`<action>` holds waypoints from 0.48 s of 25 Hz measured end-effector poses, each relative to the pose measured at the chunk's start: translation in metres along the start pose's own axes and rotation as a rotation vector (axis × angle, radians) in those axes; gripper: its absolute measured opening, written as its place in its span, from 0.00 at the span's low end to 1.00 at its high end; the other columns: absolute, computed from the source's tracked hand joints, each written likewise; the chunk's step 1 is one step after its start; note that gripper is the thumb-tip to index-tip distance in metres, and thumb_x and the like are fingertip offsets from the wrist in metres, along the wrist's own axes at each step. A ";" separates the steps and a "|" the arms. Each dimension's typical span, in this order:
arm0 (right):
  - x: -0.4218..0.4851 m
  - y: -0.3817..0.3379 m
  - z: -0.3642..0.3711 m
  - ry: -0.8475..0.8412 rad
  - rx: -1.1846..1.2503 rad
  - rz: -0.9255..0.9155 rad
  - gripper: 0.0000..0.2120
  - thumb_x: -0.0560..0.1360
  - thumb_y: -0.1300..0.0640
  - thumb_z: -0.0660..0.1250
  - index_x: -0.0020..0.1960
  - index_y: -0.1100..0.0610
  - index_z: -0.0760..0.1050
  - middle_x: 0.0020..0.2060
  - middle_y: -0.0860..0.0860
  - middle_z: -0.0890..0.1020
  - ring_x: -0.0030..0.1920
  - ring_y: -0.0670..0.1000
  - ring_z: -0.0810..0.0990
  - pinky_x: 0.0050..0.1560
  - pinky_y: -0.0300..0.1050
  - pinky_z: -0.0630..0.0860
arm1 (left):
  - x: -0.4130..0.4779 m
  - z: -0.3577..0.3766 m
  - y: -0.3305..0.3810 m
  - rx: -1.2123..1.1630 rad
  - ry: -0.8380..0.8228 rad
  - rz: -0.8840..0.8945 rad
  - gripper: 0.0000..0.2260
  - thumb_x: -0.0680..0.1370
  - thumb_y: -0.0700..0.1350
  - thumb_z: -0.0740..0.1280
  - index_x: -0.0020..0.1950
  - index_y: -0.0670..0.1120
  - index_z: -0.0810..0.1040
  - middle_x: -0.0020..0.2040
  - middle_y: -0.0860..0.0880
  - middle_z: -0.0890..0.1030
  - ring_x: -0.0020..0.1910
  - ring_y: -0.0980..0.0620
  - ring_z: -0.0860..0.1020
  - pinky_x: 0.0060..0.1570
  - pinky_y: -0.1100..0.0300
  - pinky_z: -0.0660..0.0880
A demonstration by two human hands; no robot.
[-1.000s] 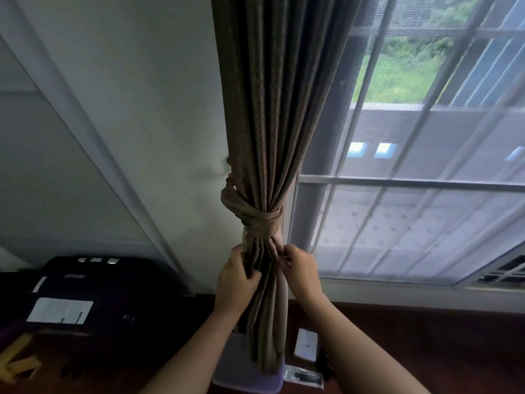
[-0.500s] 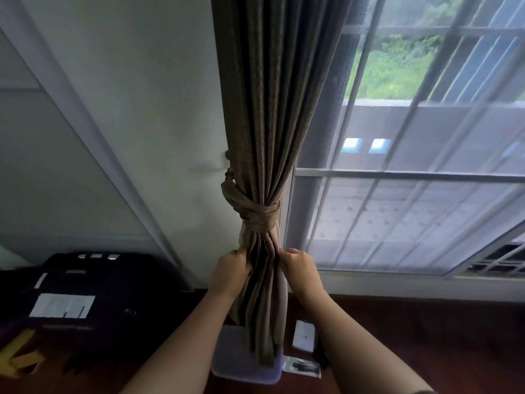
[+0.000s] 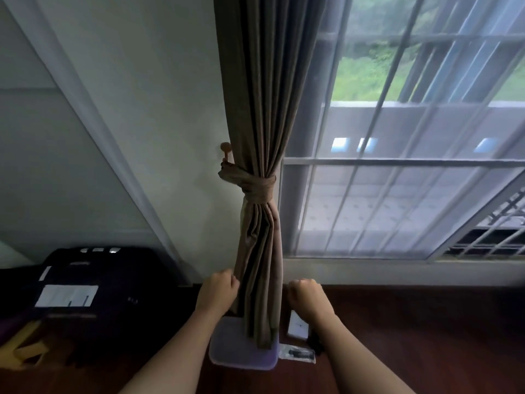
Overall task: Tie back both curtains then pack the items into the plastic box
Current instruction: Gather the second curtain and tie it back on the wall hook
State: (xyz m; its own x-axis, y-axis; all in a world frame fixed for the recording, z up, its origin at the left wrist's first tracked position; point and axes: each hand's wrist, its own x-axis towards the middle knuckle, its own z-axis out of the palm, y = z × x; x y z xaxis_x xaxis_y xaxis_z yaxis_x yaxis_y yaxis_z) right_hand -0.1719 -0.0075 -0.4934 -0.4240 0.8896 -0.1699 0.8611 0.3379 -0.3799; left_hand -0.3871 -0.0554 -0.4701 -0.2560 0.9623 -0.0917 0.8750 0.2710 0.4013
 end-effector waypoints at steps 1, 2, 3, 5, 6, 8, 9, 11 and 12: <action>-0.013 0.006 0.004 0.007 0.019 0.009 0.08 0.71 0.59 0.58 0.41 0.59 0.75 0.43 0.58 0.81 0.46 0.64 0.78 0.37 0.49 0.67 | -0.013 0.008 0.000 -0.003 -0.005 -0.037 0.11 0.78 0.43 0.60 0.44 0.37 0.76 0.44 0.37 0.81 0.44 0.37 0.79 0.41 0.49 0.73; -0.026 0.014 0.010 0.011 0.038 0.017 0.09 0.71 0.58 0.58 0.43 0.58 0.77 0.44 0.57 0.81 0.47 0.63 0.78 0.39 0.50 0.69 | -0.026 0.018 0.000 -0.004 -0.017 -0.080 0.10 0.78 0.44 0.60 0.45 0.38 0.76 0.44 0.37 0.81 0.45 0.37 0.79 0.41 0.50 0.74; -0.039 0.022 0.019 0.010 0.053 0.017 0.10 0.72 0.57 0.58 0.45 0.57 0.77 0.46 0.57 0.81 0.48 0.62 0.78 0.40 0.50 0.70 | -0.039 0.028 0.000 -0.007 -0.029 -0.126 0.10 0.78 0.45 0.60 0.46 0.39 0.77 0.45 0.38 0.81 0.45 0.38 0.79 0.42 0.50 0.75; -0.066 0.043 0.045 -0.026 0.086 0.026 0.11 0.75 0.55 0.58 0.50 0.57 0.77 0.49 0.57 0.81 0.51 0.62 0.78 0.44 0.51 0.72 | -0.067 0.054 -0.003 -0.042 -0.048 -0.240 0.10 0.78 0.45 0.60 0.49 0.41 0.78 0.47 0.40 0.81 0.46 0.40 0.79 0.44 0.51 0.77; -0.077 0.054 0.058 -0.051 0.113 0.037 0.13 0.77 0.53 0.57 0.53 0.57 0.77 0.52 0.57 0.80 0.53 0.61 0.78 0.47 0.51 0.73 | -0.079 0.068 -0.006 -0.065 -0.046 -0.302 0.11 0.78 0.46 0.60 0.52 0.42 0.78 0.49 0.40 0.81 0.47 0.41 0.79 0.45 0.52 0.77; -0.098 0.076 0.091 -0.118 0.151 0.063 0.15 0.79 0.51 0.57 0.59 0.57 0.74 0.57 0.57 0.78 0.57 0.59 0.77 0.53 0.51 0.73 | -0.105 0.103 -0.012 -0.083 -0.057 -0.415 0.14 0.79 0.47 0.59 0.60 0.43 0.76 0.55 0.41 0.79 0.53 0.41 0.78 0.49 0.54 0.75; -0.104 0.087 0.109 -0.143 0.164 0.074 0.16 0.79 0.50 0.56 0.62 0.56 0.72 0.59 0.57 0.77 0.58 0.58 0.76 0.55 0.51 0.73 | -0.114 0.121 -0.018 -0.087 -0.058 -0.451 0.15 0.80 0.47 0.58 0.63 0.43 0.75 0.58 0.41 0.79 0.55 0.41 0.77 0.50 0.54 0.74; -0.109 0.107 0.151 -0.182 0.174 0.096 0.18 0.79 0.50 0.56 0.65 0.56 0.68 0.62 0.56 0.74 0.61 0.57 0.74 0.57 0.49 0.71 | -0.124 0.162 -0.035 -0.079 -0.061 -0.481 0.17 0.80 0.48 0.58 0.66 0.43 0.73 0.60 0.41 0.78 0.57 0.41 0.76 0.51 0.55 0.73; -0.109 0.115 0.175 -0.200 0.176 0.108 0.19 0.79 0.49 0.56 0.67 0.56 0.66 0.63 0.56 0.73 0.63 0.56 0.73 0.59 0.48 0.69 | -0.126 0.185 -0.046 -0.073 -0.057 -0.492 0.17 0.80 0.48 0.58 0.67 0.43 0.72 0.60 0.41 0.78 0.57 0.41 0.76 0.51 0.54 0.74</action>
State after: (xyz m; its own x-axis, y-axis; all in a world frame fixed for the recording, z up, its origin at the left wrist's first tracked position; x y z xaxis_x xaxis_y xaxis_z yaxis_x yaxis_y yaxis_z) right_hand -0.0757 -0.1189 -0.6778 -0.3940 0.8335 -0.3874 0.8501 0.1702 -0.4984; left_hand -0.3193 -0.1847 -0.6459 -0.6068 0.7209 -0.3347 0.6247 0.6929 0.3601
